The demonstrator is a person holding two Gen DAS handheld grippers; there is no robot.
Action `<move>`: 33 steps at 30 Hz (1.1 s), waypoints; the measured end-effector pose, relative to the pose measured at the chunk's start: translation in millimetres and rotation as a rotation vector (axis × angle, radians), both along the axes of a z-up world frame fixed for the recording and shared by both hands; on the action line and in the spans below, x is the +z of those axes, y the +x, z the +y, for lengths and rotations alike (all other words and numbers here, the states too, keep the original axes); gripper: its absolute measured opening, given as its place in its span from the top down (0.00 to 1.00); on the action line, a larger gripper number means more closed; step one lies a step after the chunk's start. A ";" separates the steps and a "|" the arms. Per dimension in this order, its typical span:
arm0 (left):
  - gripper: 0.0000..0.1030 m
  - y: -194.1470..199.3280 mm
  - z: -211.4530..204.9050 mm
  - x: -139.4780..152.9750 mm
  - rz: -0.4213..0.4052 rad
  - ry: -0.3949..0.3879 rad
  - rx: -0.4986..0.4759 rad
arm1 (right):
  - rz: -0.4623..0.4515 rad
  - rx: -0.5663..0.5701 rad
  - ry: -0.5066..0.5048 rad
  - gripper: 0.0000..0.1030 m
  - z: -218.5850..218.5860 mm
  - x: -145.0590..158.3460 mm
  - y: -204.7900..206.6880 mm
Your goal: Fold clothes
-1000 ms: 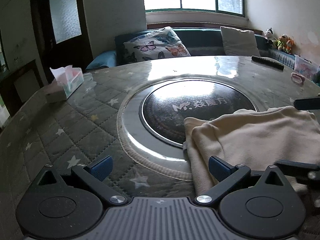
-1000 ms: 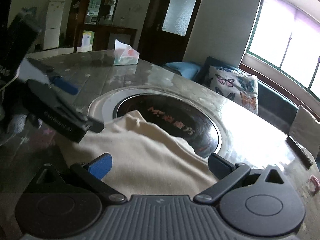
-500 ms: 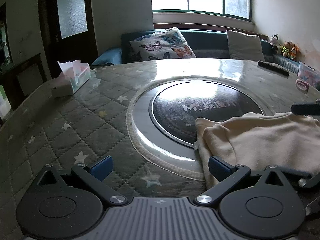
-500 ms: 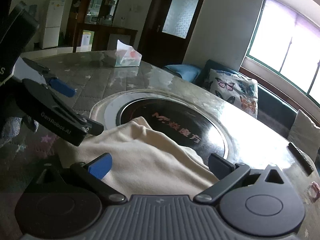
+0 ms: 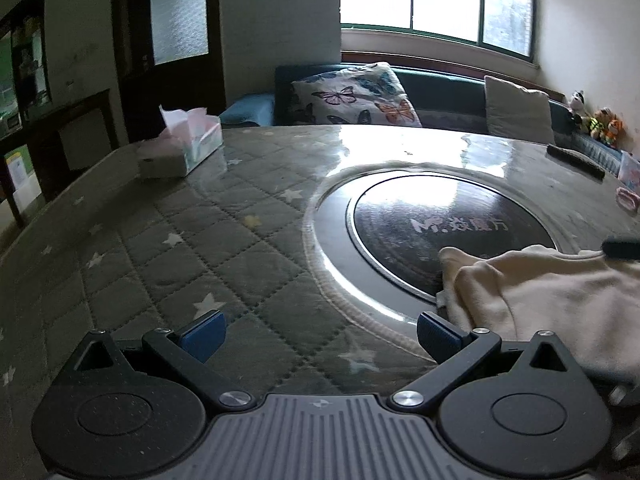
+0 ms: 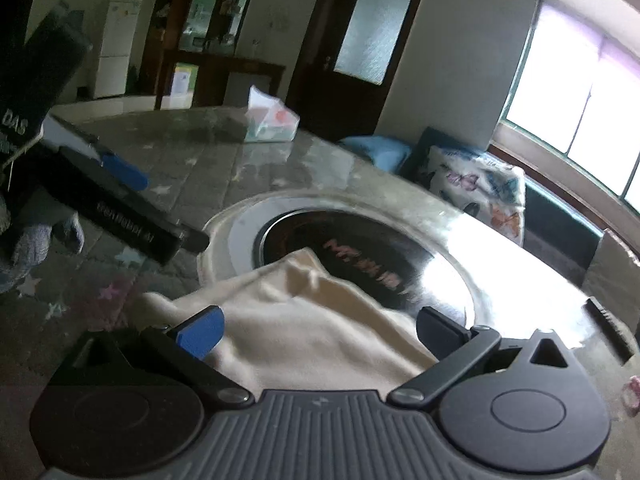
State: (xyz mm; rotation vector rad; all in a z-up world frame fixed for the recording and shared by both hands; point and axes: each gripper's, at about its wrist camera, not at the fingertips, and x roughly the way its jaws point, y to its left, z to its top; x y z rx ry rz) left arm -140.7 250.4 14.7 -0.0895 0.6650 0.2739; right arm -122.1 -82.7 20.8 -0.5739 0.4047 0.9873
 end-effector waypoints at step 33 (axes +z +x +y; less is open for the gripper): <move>0.00 11.4 -18.7 -0.4 -0.008 -0.052 -0.032 | 0.162 -0.162 0.014 0.00 -3.2 -6.2 53.0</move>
